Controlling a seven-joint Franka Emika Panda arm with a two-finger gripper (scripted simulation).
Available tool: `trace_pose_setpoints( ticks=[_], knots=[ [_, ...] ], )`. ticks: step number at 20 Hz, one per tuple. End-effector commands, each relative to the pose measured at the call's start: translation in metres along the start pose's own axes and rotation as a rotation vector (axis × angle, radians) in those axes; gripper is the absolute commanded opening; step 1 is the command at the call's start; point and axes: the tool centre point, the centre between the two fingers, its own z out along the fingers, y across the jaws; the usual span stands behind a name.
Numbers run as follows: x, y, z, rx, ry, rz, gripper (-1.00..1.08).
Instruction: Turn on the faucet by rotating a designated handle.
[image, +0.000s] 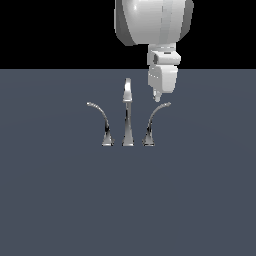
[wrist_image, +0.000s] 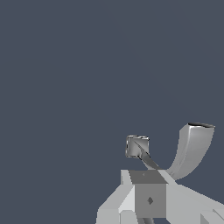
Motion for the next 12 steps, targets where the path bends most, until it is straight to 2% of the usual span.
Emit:
trace_pose_setpoints(
  ticks=[1,12],
  knots=[
    [0.009,-0.004,0.007,0.001,0.0,0.04,-1.0],
    [0.02,-0.007,0.015,0.0,-0.002,0.082,-1.0]
  ],
)
